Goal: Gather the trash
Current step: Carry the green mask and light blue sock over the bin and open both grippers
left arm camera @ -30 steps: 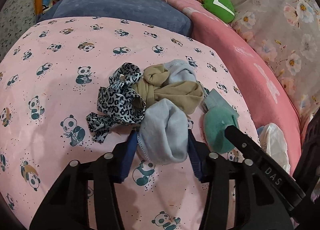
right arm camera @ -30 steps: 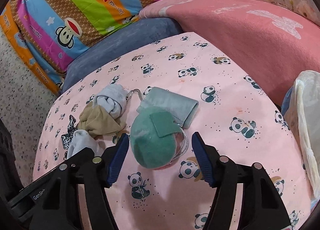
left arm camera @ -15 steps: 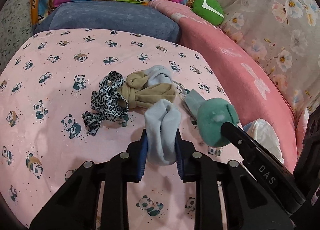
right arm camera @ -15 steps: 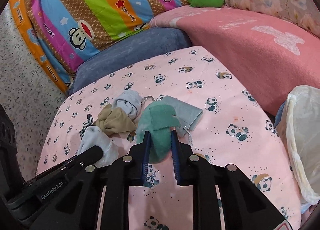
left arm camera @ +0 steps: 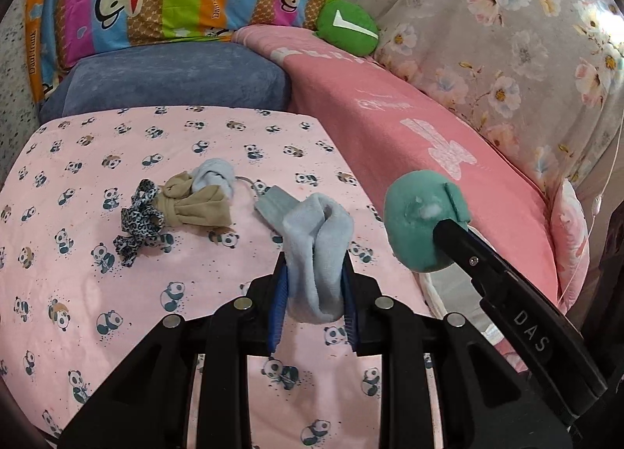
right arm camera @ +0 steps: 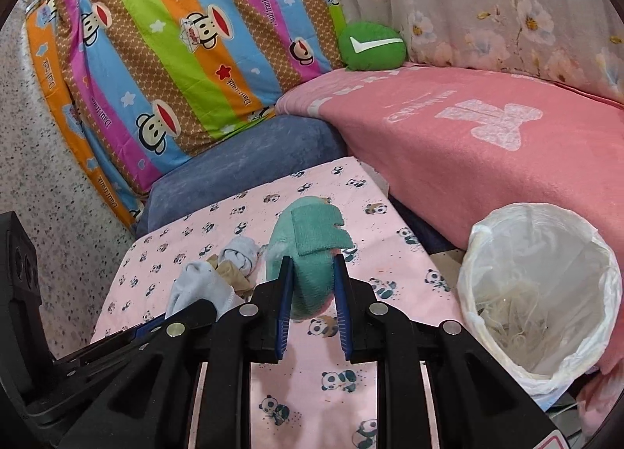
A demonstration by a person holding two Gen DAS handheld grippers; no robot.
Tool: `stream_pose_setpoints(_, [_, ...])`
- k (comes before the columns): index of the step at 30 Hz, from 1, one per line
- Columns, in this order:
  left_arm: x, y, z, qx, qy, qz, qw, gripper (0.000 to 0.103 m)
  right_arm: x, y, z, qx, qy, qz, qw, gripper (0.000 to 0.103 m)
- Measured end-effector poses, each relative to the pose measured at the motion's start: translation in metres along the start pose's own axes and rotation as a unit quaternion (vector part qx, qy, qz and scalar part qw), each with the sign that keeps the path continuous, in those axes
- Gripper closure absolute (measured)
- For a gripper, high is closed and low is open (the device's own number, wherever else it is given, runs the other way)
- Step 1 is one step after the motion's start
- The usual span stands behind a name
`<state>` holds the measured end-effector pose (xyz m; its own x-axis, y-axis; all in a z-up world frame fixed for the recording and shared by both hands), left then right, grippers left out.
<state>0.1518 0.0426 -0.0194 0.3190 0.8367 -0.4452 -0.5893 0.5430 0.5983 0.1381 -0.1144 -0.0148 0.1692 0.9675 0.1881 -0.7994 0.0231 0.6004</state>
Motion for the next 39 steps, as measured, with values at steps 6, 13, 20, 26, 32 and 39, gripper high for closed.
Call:
stream_pose_setpoints(6, [-0.049, -0.006, -0.006, 0.017, -0.028, -0.037, 0.9988, 0.079, -0.046, 0.026, 0.008, -0.021, -0.029, -0.019, 0.999, 0.084])
stream_pose_setpoints(13, [-0.103, -0.019, -0.015, 0.033, -0.062, -0.065, 0.9954, 0.079, -0.098, 0.049, 0.011, -0.038, -0.061, -0.043, 0.996, 0.083])
stream_pose_setpoints(20, [-0.147, -0.035, -0.019, 0.049, -0.086, -0.094, 0.9907, 0.079, -0.150, 0.060, 0.009, -0.044, -0.097, -0.066, 0.992, 0.083])
stream_pose_setpoints(26, [-0.176, -0.052, -0.025, 0.066, -0.096, -0.118, 0.9862, 0.079, -0.184, 0.060, 0.004, -0.043, -0.121, -0.081, 0.988, 0.083])
stream_pose_setpoints(32, [-0.198, -0.071, -0.032, 0.081, -0.107, -0.127, 0.9829, 0.079, -0.209, 0.053, -0.003, -0.037, -0.135, -0.090, 0.986, 0.083])
stream_pose_setpoints(39, [-0.205, -0.091, -0.032, 0.090, -0.105, -0.123, 0.9826, 0.066, -0.228, 0.042, -0.007, -0.026, -0.150, -0.100, 0.983, 0.078])
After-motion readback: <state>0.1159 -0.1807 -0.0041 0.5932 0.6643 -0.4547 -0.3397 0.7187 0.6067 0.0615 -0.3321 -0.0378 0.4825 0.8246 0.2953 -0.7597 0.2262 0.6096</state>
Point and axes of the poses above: each gripper's, at about its wrist camera, not at the fingertips, and y roughly against the way its jaws point, x to its left, z to its top, the point moved 4 cm from there along -y, roughly the way its jaws point, and after that the axes turned 10 degrees about -z, right-handed, at the moved point
